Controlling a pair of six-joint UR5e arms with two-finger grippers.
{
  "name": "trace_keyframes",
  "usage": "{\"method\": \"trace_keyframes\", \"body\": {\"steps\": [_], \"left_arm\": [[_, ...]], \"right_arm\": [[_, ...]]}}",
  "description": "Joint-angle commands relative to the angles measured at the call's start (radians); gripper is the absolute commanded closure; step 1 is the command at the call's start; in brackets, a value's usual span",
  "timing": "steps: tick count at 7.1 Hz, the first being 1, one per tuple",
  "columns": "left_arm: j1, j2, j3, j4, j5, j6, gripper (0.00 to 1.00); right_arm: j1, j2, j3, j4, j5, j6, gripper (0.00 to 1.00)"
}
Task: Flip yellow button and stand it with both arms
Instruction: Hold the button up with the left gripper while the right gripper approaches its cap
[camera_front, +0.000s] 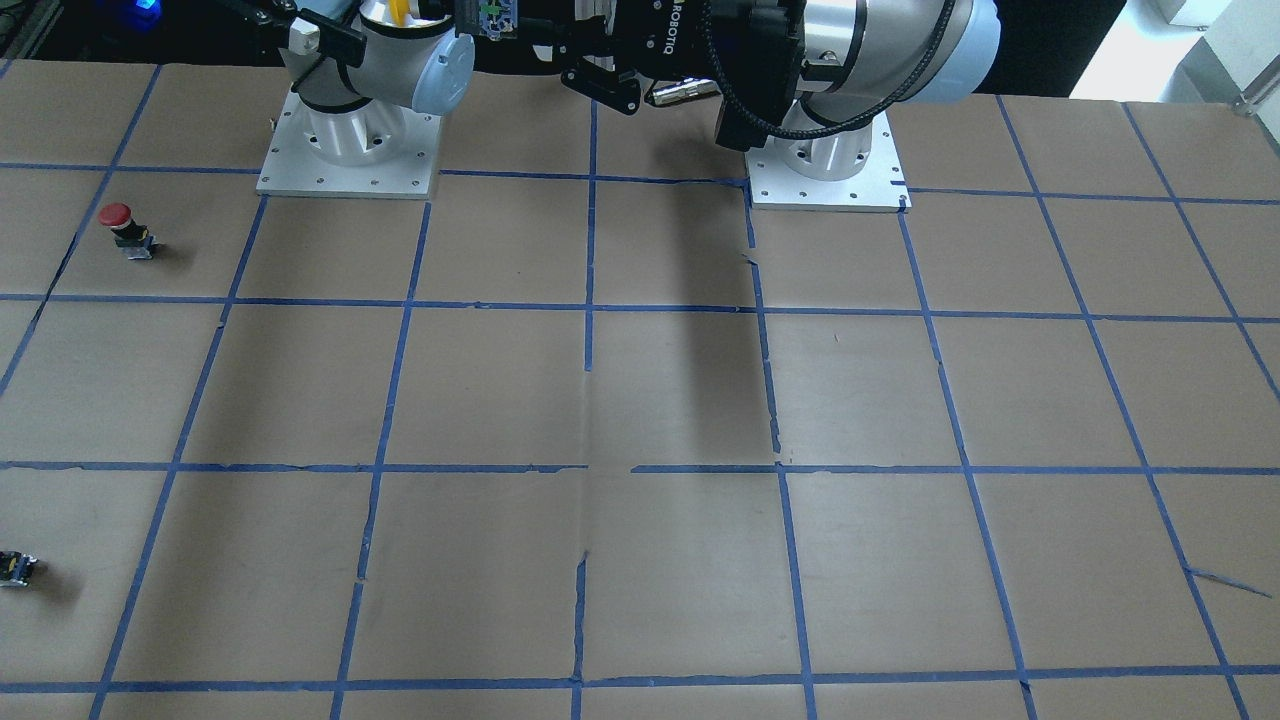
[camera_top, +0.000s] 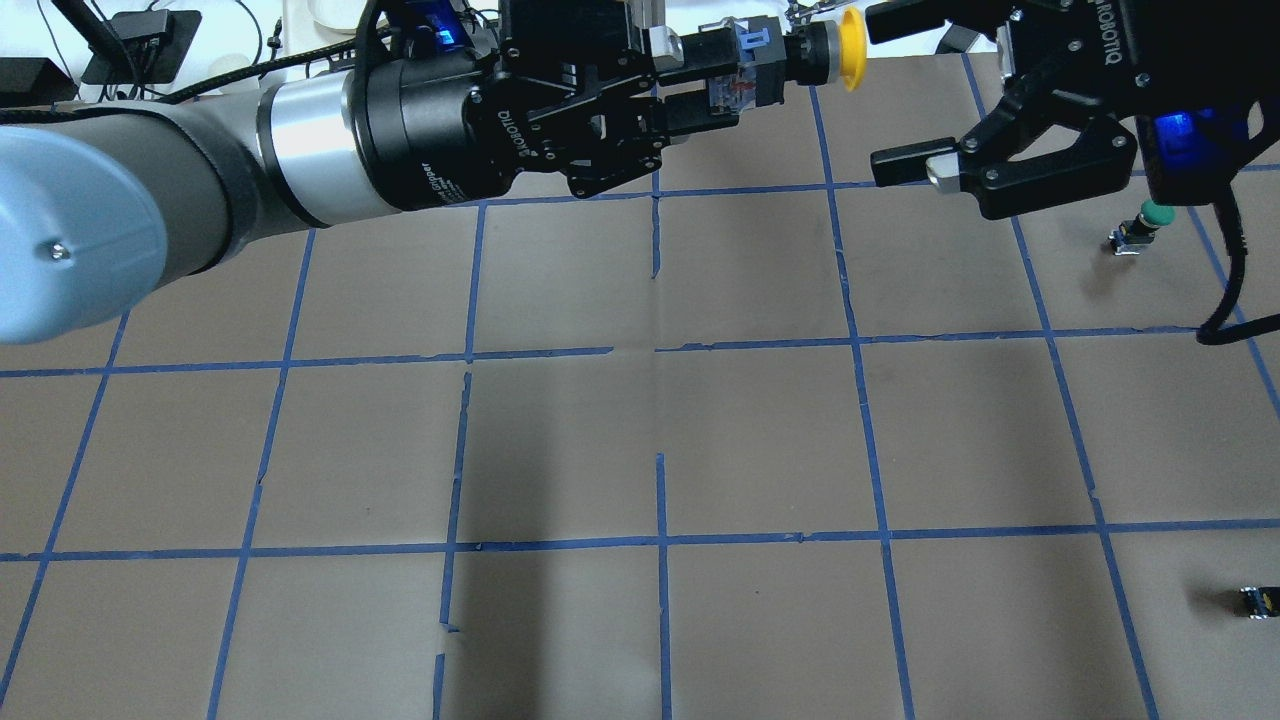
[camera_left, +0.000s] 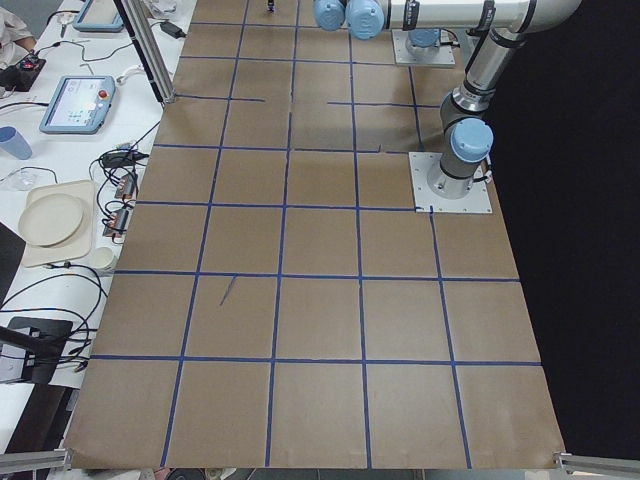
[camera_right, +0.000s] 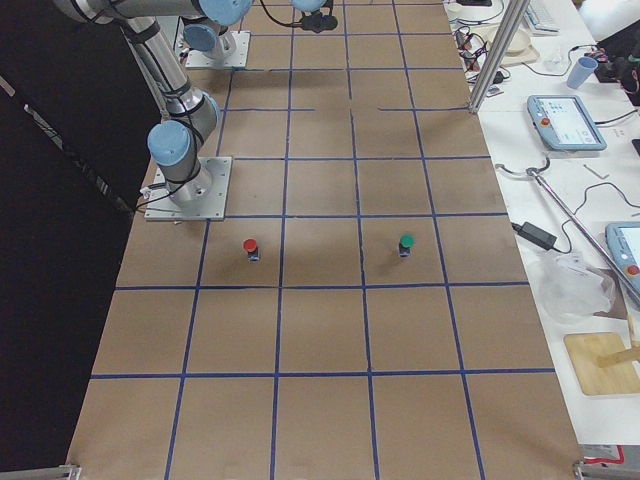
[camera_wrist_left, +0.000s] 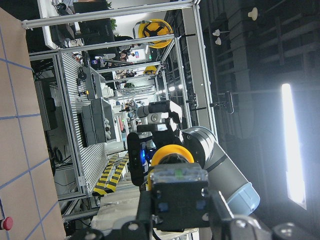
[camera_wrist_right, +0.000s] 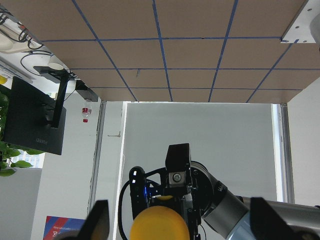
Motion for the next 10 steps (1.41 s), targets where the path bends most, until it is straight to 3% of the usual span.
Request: {"method": "trace_keyframes", "body": {"steps": [1, 10], "left_arm": [[0.0, 0.006, -0.007, -0.001, 0.0, 0.0, 0.94], [0.0, 0.006, -0.002, 0.0, 0.002, 0.001, 0.94]], "right_arm": [[0.013, -0.012, -0.001, 0.005, 0.027, 0.025, 0.0], [0.031, 0.014, 0.013, 0.002, 0.113, 0.033, 0.0]]}}
